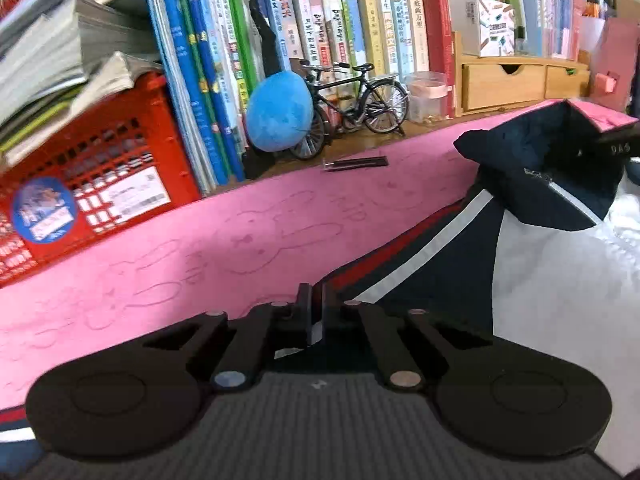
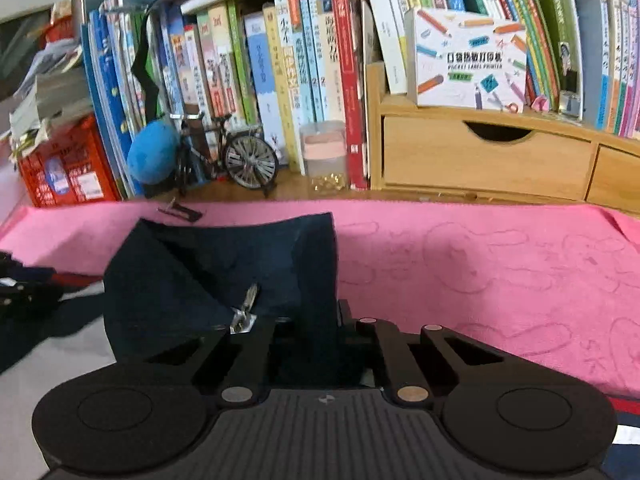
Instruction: Fold clothes
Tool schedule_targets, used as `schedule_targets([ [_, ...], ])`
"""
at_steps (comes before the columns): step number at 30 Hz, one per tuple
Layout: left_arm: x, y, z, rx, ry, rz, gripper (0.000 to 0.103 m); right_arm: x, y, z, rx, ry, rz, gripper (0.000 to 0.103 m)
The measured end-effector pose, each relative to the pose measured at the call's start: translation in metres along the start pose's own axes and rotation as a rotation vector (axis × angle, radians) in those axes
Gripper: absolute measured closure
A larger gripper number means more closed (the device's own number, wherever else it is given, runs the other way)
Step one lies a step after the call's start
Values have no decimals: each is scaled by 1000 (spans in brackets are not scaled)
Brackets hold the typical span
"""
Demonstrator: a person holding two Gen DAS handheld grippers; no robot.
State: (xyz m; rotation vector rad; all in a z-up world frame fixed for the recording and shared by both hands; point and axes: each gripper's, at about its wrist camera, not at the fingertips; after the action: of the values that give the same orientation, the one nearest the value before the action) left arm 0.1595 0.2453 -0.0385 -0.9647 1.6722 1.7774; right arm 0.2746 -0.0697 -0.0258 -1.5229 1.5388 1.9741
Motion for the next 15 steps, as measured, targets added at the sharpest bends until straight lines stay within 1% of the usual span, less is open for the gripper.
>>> schedule_targets([
  [3,2,12,-3,-43,-56,-53,101,-11,-2,1,13,-5,-29,96],
  [5,-2,19,3,-64,-53,-78,101,-22,-5,4,10,-7,-53,96],
  [8,-7,24,21,-109,-31,-82,101,-38,-17,12,-8,-5,-93,97],
  [9,-6,22,24,-144,-35,-81,101,-43,-23,15,-21,-9,-98,97],
  [10,-5,20,28,-181,-40,-79,102,-46,-33,20,-24,-3,-92,97],
  [11,-3,15,32,-261,-49,-76,102,-48,-43,24,-25,4,-84,97],
  [12,1,8,39,-316,-35,-53,102,-50,-53,29,-26,11,-76,97],
  [13,5,1,47,-367,-18,-28,102,-50,-64,31,-16,12,-43,97],
  [15,11,6,58,-368,34,-29,102,-50,-79,32,-7,-9,15,93],
])
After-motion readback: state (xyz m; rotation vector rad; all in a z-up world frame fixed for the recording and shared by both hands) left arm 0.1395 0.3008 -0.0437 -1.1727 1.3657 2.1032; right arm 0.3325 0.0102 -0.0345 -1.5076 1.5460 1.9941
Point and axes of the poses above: each gripper's, at about its wrist camera, not at the fingertips, and y roughly against the way its jaws point, z to its left, x to its underside, and after that the axes turned 13 degrees about y, right-handed
